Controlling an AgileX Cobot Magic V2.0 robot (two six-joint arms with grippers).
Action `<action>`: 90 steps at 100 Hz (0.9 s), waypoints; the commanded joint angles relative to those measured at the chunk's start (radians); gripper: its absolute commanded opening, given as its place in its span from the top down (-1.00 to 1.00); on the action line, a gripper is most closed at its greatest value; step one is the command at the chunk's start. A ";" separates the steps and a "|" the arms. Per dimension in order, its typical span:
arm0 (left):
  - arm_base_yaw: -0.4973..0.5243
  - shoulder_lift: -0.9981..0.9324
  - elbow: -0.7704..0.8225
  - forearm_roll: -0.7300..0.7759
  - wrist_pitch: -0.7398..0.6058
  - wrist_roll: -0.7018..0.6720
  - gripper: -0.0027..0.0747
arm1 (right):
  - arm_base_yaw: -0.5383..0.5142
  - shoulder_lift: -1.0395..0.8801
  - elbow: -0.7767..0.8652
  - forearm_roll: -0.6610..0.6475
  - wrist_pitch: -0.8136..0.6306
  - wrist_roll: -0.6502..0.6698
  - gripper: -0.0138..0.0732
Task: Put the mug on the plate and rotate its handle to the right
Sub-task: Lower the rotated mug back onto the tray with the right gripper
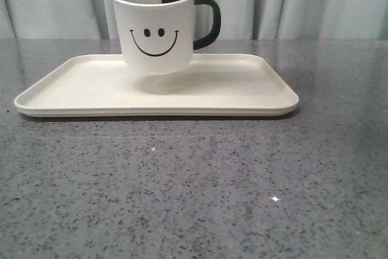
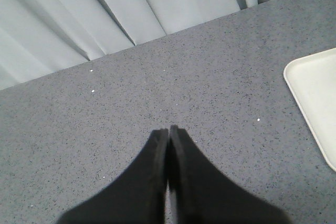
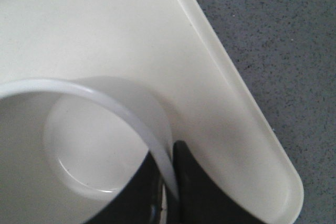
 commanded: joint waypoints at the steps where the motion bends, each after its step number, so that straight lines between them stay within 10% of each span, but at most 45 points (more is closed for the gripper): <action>1: -0.005 -0.003 -0.019 0.031 -0.020 -0.012 0.98 | -0.005 -0.063 -0.031 -0.020 0.000 0.005 0.94; 90: -0.005 -0.003 -0.019 0.018 -0.020 -0.012 0.98 | -0.012 -0.016 -0.030 -0.013 0.011 0.018 0.94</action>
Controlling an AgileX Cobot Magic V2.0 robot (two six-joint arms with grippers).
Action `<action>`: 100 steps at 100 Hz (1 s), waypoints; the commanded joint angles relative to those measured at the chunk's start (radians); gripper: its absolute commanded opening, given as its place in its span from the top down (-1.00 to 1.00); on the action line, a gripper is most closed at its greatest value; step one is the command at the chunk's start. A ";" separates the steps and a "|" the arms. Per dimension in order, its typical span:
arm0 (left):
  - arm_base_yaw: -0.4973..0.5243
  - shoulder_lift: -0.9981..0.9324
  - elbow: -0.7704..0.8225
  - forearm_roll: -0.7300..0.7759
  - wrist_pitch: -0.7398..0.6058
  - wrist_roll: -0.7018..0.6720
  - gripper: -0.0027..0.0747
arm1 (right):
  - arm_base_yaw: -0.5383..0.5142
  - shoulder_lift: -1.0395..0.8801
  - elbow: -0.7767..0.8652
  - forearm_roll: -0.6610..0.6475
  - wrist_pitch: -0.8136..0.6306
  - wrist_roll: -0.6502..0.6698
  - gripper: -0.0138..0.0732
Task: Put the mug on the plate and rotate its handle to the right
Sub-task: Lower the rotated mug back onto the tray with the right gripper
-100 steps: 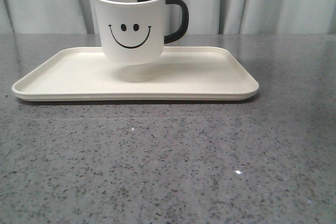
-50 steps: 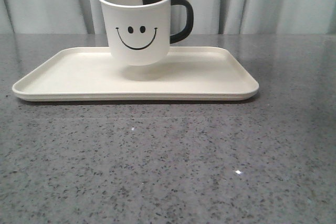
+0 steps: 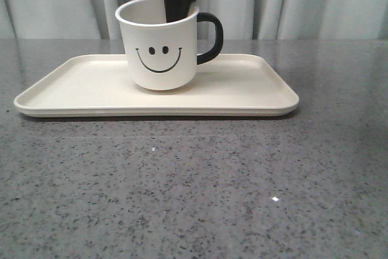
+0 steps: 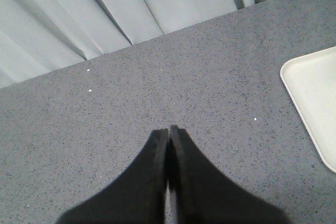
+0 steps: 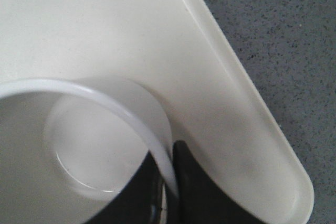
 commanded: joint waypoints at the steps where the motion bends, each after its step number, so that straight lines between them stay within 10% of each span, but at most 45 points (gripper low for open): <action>1: -0.005 -0.003 -0.019 0.027 -0.020 -0.012 0.98 | -0.006 -0.059 -0.030 -0.003 0.010 0.004 0.94; 70: -0.005 -0.003 -0.019 0.027 -0.020 -0.012 0.98 | -0.008 -0.027 -0.028 0.010 0.037 0.007 0.92; 100: -0.005 -0.003 -0.019 0.027 -0.020 -0.012 0.98 | -0.008 -0.028 -0.028 0.010 0.037 0.008 0.56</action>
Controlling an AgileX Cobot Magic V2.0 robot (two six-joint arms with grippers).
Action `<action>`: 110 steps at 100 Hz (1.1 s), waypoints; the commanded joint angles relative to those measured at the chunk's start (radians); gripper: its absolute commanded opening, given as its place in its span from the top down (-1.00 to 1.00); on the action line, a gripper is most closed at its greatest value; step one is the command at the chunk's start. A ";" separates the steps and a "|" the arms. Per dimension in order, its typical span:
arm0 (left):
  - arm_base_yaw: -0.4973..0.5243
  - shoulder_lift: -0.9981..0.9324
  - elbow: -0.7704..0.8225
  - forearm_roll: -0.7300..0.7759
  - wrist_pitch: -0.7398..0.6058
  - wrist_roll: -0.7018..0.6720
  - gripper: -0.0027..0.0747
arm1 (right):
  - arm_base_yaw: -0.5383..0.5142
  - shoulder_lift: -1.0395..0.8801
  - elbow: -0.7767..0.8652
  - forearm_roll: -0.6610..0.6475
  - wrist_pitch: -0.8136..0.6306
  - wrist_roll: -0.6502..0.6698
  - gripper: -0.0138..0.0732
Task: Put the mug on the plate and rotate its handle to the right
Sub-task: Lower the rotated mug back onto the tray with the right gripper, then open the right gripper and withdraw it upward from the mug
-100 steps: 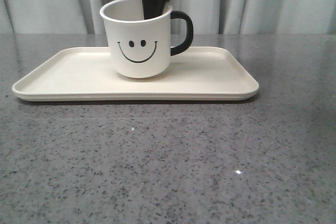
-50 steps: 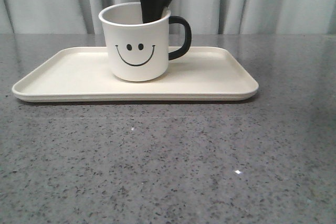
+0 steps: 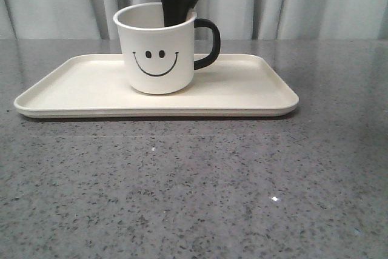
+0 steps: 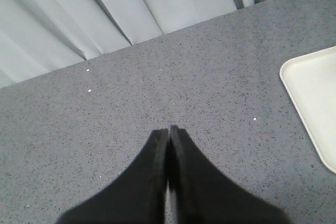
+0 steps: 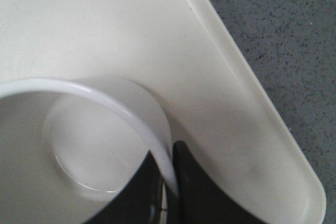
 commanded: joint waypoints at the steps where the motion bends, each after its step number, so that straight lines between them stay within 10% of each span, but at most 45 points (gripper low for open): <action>1: -0.005 -0.003 -0.019 0.028 -0.020 -0.012 0.98 | -0.005 -0.047 -0.027 0.000 0.043 0.000 0.55; 110: -0.005 -0.003 -0.019 0.028 -0.020 -0.012 0.98 | -0.005 -0.074 -0.032 -0.022 0.006 0.000 0.13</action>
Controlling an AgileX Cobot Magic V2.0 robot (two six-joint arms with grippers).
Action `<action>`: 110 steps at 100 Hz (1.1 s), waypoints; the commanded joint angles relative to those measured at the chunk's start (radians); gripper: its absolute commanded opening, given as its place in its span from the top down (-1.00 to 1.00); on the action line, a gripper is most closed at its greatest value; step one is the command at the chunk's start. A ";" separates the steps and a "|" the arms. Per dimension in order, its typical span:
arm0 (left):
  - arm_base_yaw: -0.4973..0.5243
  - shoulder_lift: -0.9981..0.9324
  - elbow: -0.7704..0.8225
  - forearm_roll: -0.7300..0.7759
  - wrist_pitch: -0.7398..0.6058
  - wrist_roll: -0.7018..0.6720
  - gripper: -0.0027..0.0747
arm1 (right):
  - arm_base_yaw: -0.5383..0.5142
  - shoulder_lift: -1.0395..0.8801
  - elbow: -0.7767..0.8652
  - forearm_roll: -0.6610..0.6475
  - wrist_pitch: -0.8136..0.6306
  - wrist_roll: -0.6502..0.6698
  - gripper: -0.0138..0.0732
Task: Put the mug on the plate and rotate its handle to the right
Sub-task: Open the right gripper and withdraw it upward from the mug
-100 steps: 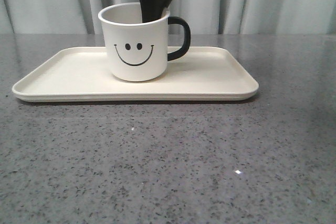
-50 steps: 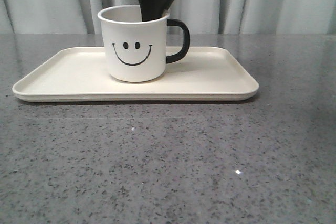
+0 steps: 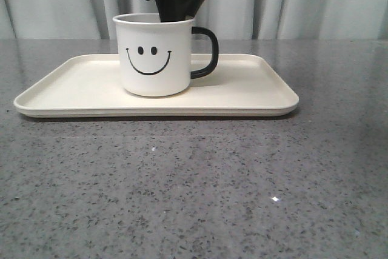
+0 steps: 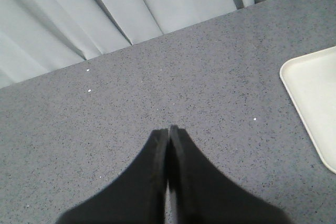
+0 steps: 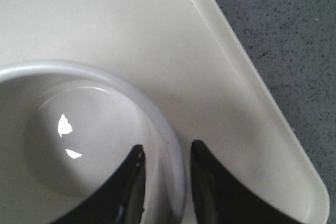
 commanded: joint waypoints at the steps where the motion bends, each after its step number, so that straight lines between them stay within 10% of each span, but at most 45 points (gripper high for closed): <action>1: -0.005 -0.003 -0.019 0.028 -0.020 -0.012 0.98 | -0.005 -0.086 -0.034 -0.015 0.007 0.000 0.13; 94: -0.005 -0.003 -0.019 0.028 -0.020 -0.012 0.98 | -0.005 -0.390 -0.215 -0.032 -0.132 0.045 0.15; 110: -0.005 -0.003 -0.019 0.028 -0.020 -0.012 0.98 | -0.005 -0.468 -0.215 -0.088 -0.136 0.050 0.48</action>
